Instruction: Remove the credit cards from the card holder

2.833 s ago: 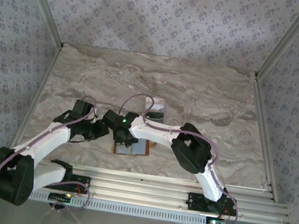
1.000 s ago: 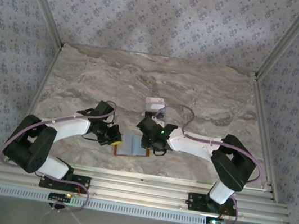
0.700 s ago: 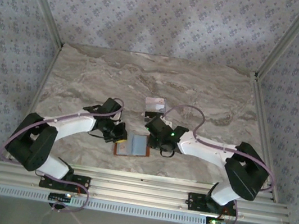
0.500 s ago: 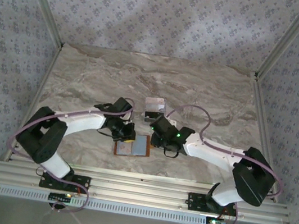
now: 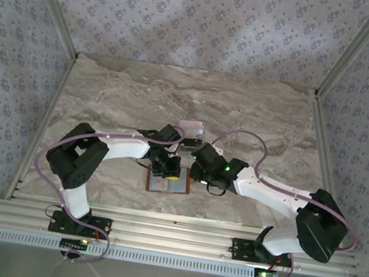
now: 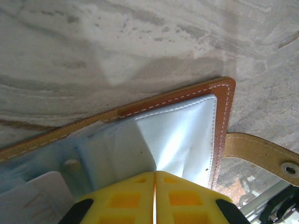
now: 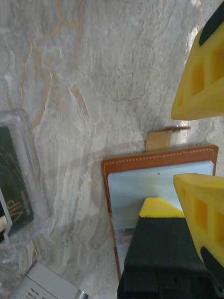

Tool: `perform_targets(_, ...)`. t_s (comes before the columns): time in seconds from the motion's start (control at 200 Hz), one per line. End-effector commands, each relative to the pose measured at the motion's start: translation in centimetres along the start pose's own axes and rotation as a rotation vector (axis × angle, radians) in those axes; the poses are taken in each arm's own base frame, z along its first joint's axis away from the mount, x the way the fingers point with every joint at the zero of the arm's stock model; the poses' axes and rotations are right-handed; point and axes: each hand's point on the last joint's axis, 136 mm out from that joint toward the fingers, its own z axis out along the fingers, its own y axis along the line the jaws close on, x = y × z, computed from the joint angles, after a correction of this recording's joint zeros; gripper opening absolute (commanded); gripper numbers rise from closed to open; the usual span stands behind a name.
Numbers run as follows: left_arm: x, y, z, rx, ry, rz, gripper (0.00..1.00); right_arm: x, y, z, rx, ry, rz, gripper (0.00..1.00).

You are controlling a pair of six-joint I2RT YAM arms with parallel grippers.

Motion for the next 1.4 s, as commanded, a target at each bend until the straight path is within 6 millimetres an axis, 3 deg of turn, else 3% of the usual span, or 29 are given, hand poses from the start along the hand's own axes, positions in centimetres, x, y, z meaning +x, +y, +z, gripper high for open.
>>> perform_targets(0.0,-0.7,0.3,-2.8,-0.032,-0.088,0.021,0.1,0.3,1.4,0.0,-0.077,0.031,-0.012,0.37)
perform_targets(0.14,-1.3,1.9,-5.7,-0.019,-0.165,-0.008,0.11,0.9,3.2,0.7,-0.131,0.099,-0.016,0.37)
perform_targets(0.28,-0.6,4.7,-7.2,-0.042,-0.178,-0.046,0.11,1.9,5.8,1.9,-0.199,0.199,-0.075,0.35)
perform_targets(0.425,0.8,6.6,-6.8,-0.053,-0.134,-0.056,0.11,2.6,8.1,3.1,-0.244,0.266,-0.116,0.34)
perform_targets(0.595,1.7,7.0,-5.8,-0.05,-0.082,-0.04,0.09,3.0,9.5,4.4,-0.248,0.318,-0.133,0.34)
perform_targets(0.814,2.3,6.7,-5.1,-0.006,-0.053,-0.037,0.1,3.7,9.3,6.0,-0.204,0.362,-0.139,0.33)
perform_targets(1.144,3.5,8.8,-3.0,-0.058,0.017,-0.067,0.09,5.0,8.7,7.8,-0.179,0.413,-0.138,0.32)
perform_targets(1.394,3.9,10.5,-2.7,-0.15,0.048,-0.076,0.09,5.2,9.1,7.5,-0.199,0.416,-0.143,0.29)
